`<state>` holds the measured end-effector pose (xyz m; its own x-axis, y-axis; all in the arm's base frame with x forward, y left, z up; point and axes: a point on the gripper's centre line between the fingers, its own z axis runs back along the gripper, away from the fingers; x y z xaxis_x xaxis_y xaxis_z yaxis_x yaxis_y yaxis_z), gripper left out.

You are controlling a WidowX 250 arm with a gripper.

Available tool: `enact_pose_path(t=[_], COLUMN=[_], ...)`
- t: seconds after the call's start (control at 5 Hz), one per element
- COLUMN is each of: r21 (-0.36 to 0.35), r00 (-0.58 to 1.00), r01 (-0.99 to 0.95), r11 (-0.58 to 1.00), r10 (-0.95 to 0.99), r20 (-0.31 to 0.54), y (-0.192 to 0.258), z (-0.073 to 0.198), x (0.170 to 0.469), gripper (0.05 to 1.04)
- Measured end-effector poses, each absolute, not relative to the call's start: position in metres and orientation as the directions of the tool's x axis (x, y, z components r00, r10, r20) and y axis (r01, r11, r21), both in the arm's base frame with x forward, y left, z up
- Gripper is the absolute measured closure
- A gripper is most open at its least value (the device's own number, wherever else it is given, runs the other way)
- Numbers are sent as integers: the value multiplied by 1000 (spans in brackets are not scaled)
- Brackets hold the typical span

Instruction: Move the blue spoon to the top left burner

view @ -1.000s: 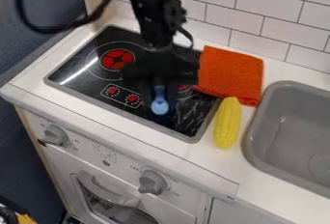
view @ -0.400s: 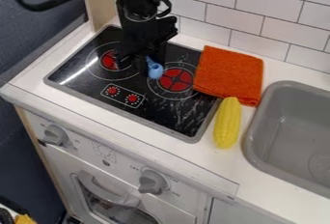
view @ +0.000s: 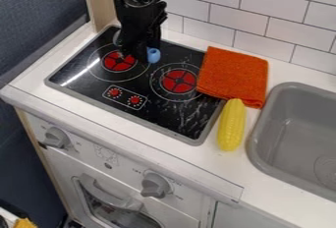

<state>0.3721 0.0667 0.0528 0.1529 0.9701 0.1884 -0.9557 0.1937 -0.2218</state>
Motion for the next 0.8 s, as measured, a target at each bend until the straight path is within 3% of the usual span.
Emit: enact_pose_path(t=[0.2, 0.8], r21=[-227, -200], r00=[61, -5], r01=[-969, -980], r11=[99, 19], r10=[983, 993], r20=[171, 115], y=[80, 95], z=[46, 18], x=[388, 427], gripper=[721, 721])
